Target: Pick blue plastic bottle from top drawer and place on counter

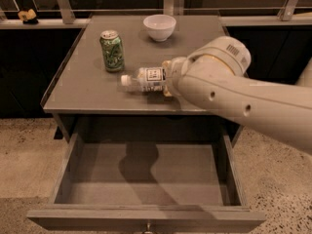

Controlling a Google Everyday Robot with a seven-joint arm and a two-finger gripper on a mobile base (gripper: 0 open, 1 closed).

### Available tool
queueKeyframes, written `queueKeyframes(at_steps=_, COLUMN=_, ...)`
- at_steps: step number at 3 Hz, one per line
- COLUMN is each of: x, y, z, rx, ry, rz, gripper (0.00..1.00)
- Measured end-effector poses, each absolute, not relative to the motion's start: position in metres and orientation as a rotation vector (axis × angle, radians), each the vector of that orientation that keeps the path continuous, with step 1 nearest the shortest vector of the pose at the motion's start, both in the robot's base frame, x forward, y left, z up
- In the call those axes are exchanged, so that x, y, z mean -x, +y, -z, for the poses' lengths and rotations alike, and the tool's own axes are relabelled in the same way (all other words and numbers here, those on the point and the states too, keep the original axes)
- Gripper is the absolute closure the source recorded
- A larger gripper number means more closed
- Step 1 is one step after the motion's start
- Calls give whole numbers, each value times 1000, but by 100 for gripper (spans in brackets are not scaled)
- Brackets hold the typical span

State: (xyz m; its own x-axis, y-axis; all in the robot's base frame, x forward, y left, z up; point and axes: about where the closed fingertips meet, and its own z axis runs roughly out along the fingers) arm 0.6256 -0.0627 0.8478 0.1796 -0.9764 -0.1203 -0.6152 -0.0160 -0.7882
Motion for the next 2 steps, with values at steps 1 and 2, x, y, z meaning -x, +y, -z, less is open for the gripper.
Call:
queueKeyframes(at_steps=1, x=-636, y=-63, z=-868, rx=1739, ry=1527, rz=628, gripper=100)
queueKeyframes(at_steps=2, x=-636, y=-64, z=-869, rx=1739, ry=1526, rz=630, gripper=82)
